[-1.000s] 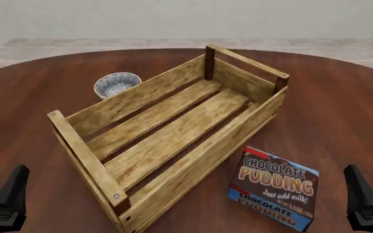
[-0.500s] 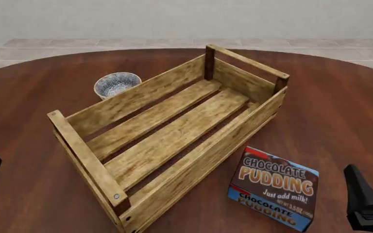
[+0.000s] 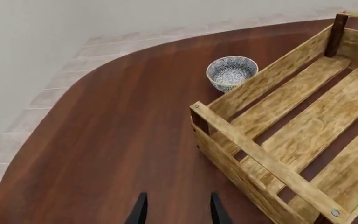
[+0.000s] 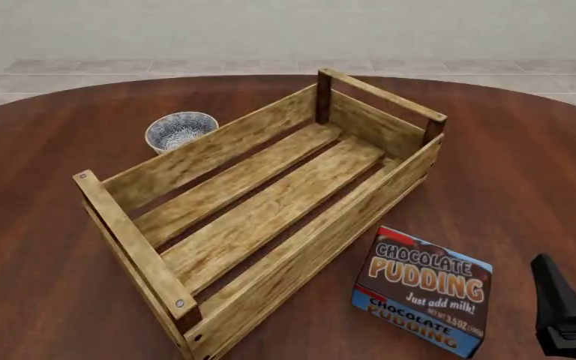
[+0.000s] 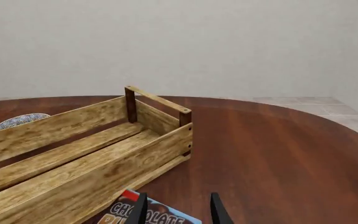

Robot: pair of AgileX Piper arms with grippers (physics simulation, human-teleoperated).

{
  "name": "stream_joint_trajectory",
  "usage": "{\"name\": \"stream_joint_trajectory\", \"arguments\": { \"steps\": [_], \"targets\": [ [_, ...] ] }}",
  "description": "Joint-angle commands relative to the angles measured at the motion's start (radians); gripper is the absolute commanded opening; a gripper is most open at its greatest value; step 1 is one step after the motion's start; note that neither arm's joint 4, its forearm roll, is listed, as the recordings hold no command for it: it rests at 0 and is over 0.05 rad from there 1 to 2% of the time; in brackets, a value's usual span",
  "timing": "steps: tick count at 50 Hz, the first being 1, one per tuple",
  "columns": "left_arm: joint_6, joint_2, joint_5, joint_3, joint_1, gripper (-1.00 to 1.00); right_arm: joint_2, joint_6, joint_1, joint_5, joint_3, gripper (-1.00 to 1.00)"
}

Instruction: Pick up the salad dressing and put it in the tray.

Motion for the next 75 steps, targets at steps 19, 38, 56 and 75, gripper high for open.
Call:
{"name": "stream_joint_trajectory", "arguments": {
  "steps": [19, 38, 56, 75],
  "targets": [
    [0.173, 0.115, 0.048, -0.01, 0.265, 1.0, 0.0, 0.0, 0.0, 0.0, 0.0, 1.0],
    [0.124, 0.222, -0.079, 0.067, 0.391, 1.0, 0.0, 0.0, 0.0, 0.0, 0.0, 1.0],
    [0.138, 0.325, -0.197, 0.164, 0.485, 1.0, 0.0, 0.0, 0.0, 0.0, 0.0, 1.0],
    [0.108, 0.447, -0.325, 0.232, 0.545, 1.0, 0.0, 0.0, 0.0, 0.0, 0.0, 1.0]
  ]
}}
